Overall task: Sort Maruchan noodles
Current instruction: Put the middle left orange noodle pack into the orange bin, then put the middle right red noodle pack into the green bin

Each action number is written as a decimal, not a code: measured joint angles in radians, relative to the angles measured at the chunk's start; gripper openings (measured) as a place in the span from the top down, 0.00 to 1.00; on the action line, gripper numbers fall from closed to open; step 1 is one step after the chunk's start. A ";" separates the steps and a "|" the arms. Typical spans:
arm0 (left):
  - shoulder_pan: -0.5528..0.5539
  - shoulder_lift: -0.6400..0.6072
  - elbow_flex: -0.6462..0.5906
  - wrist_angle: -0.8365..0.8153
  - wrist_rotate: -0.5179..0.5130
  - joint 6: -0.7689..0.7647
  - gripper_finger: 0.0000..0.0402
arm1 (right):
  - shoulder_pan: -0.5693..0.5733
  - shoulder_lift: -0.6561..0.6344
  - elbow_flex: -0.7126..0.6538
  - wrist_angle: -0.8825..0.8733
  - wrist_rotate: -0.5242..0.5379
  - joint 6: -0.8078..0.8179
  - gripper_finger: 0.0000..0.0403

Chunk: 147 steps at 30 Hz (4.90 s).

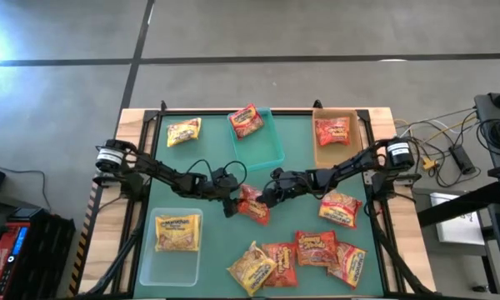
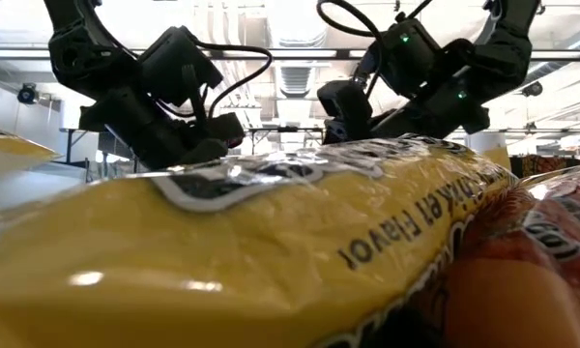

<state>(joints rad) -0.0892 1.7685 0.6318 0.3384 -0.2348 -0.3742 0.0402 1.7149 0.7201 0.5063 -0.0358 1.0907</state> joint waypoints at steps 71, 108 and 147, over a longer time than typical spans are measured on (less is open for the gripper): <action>0.020 -0.261 0.125 -0.348 -0.464 0.070 0.35 | -0.260 -0.524 0.420 -1.485 0.131 -0.576 0.82; 0.021 -0.260 0.123 -0.359 -0.465 0.077 0.35 | -0.624 -0.522 0.192 -1.537 0.455 -1.267 0.79; 0.031 -0.260 0.108 -0.356 -0.464 0.070 0.35 | -0.373 -0.524 0.234 -1.325 -0.155 -0.590 0.62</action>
<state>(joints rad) -0.0586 1.5082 0.7395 -0.0177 -0.6987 -0.3046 -0.3326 1.1912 0.9542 -0.8191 -0.1912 0.5003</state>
